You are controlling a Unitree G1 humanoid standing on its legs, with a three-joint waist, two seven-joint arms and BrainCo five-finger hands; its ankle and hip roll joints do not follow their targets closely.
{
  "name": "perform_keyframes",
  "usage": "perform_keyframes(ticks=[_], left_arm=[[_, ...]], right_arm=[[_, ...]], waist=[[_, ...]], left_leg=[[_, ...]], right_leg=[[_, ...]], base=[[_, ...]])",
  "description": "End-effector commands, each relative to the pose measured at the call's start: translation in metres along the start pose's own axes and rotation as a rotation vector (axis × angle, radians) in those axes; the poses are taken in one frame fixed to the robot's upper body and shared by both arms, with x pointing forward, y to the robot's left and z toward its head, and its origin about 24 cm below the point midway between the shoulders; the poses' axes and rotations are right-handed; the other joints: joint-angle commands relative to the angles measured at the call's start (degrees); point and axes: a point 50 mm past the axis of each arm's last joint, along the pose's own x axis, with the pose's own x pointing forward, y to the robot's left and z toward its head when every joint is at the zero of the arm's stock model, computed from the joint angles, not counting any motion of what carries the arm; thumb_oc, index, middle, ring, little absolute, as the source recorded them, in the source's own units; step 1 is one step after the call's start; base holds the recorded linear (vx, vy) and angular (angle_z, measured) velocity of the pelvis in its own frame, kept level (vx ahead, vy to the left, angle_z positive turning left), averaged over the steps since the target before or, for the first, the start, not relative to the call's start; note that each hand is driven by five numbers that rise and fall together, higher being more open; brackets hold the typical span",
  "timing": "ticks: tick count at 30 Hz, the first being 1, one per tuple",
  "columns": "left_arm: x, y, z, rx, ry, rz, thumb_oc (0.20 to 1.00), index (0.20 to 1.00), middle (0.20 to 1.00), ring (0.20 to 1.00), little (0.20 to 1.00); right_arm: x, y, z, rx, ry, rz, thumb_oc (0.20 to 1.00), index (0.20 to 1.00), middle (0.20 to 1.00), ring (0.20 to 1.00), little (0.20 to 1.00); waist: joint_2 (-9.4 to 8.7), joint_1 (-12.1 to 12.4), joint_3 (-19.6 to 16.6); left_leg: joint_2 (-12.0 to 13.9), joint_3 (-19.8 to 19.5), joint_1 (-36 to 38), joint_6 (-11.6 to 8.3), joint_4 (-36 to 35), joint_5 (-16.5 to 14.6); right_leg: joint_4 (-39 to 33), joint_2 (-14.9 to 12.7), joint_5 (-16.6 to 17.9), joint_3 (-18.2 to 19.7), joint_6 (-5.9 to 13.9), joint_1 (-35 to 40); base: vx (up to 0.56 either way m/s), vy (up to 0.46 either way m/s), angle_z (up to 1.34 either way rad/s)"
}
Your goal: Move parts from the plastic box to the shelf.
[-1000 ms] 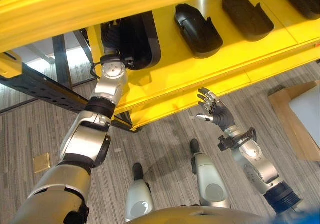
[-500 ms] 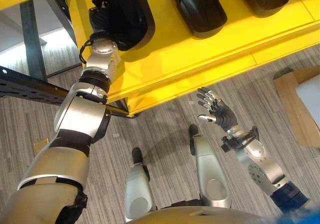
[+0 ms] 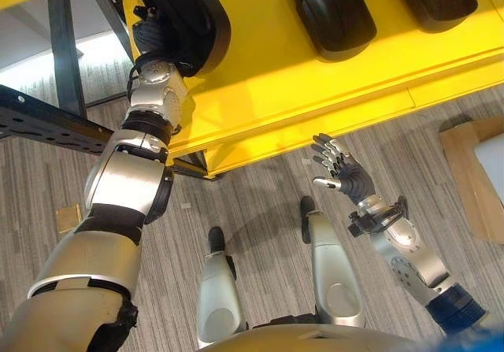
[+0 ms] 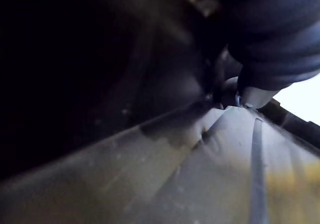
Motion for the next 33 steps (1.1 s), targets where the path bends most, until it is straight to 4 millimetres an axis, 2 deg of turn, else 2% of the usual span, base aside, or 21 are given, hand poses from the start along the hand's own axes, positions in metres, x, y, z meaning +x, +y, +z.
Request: perform_keyframes(ticks=[1,4,15,27,33], left_arm=[[0.008,0.011,0.055,0.082,-0.205,0.016,0.2,0.2,0.2,0.2,0.2],[0.006,0.001,0.058,0.132,-0.219,0.004,0.2,0.2,0.2,0.2,0.2],[0.009,0.011,0.047,0.233,-0.187,0.026,0.2,0.2,0.2,0.2,0.2],[0.011,0.026,0.028,0.152,-0.105,0.071,0.2,0.2,0.2,0.2,0.2],[0.011,0.025,0.029,0.18,-0.11,0.068,0.2,0.2,0.2,0.2,0.2]], right_arm=[[-0.001,0.0,0.017,0.024,-0.115,-0.005,1.0,1.0,1.0,1.0,1.0],[-0.003,-0.002,0.018,0.022,-0.121,-0.004,1.0,1.0,1.0,1.0,1.0],[-0.006,-0.002,0.017,0.032,-0.111,0.0,1.0,1.0,1.0,1.0,1.0],[-0.01,-0.002,0.013,0.036,-0.086,0.007,1.0,1.0,1.0,1.0,1.0],[-0.01,-0.003,0.014,0.037,-0.088,0.01,1.0,1.0,1.0,1.0,1.0]], waist=[[-1.78,-0.9,-2.1],[-1.83,-1.2,-1.7],[-1.7,-1.2,-0.6],[-1.72,-0.6,0.6],[-1.82,-0.7,0.7]], left_leg=[[0.6,-0.5,-4.7,2.77,3.3,0.5],[0.6,-0.6,-5.0,2.72,3.1,0.6],[1.0,-0.1,-5.6,2.79,3.0,0.9],[0.6,-0.5,-6.7,2.74,3.6,0.7],[0.5,-0.6,-7.0,2.67,3.2,0.9]], right_leg=[[0.3,-2.5,-3.6,2.5,2.13,3.3],[0.7,-2.4,-3.6,2.8,2.04,2.6],[1.3,-2.0,-3.5,3.2,1.86,0.8],[1.5,-2.1,-3.4,3.1,1.73,0.4],[1.7,-2.0,-3.4,3.3,1.67,-0.3]], base=[[0.0,0.0,0.0],[0.0,0.0,0.0],[0.0,-0.004,-0.03],[0.0,-0.002,-0.01],[0.0,0.0,0.01]])
